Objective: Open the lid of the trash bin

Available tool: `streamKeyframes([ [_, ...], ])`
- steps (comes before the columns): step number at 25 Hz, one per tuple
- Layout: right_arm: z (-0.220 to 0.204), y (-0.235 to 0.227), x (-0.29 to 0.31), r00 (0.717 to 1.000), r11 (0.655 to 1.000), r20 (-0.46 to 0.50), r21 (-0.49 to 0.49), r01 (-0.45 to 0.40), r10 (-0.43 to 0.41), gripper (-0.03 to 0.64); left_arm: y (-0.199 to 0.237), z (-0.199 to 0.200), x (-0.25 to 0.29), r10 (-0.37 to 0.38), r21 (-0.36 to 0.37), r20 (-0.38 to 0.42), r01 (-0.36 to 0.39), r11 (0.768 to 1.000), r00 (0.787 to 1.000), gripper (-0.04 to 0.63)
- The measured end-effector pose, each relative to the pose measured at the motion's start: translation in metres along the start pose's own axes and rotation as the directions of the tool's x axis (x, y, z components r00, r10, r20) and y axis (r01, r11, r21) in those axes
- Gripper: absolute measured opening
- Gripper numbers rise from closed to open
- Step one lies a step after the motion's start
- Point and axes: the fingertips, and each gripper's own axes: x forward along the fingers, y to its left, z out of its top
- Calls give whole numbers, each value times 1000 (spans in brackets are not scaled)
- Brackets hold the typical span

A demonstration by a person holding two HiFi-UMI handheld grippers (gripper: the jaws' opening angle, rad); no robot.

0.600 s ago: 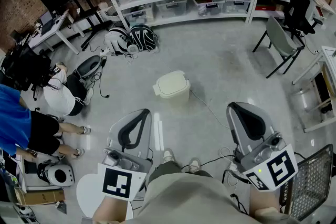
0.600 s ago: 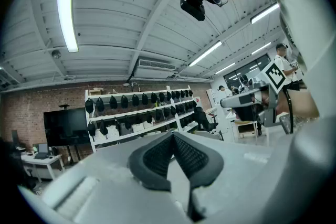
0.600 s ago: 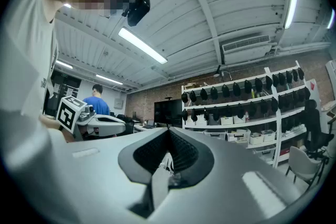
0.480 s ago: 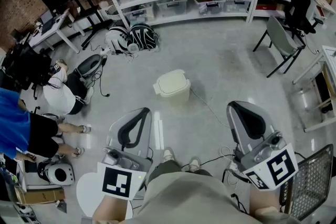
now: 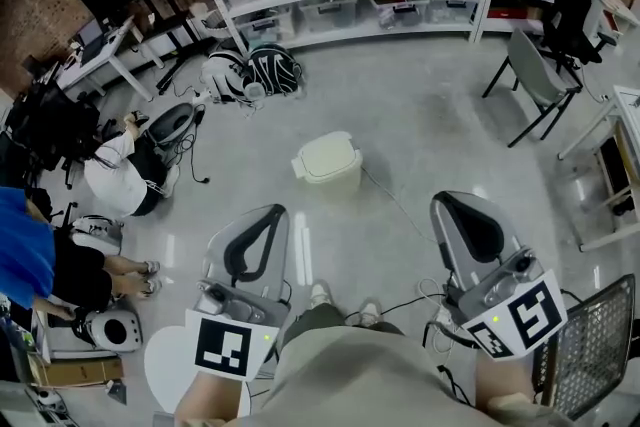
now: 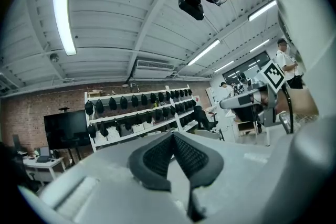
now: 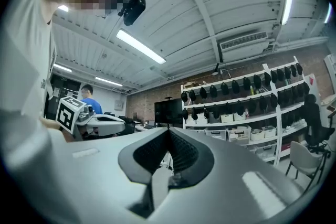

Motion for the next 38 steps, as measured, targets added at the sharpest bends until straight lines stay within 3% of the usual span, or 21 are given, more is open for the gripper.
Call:
streamKeyframes([
  [10, -7, -2, 0, 1000, 1000, -19, -25, -6, 6, 3, -4, -7, 1, 8, -8, -14, -8, 1000, 1000, 2],
  [23, -24, -30, 60, 997, 999, -76, -45, -3, 0, 3, 38, -19, 56, -5, -32, -4, 5, 999, 1000, 2],
  [38, -53, -98, 232, 988, 999, -155, -24, 21, -25, 3, 175, -75, 175, -14, -73, -80, 8, 997, 997, 2],
])
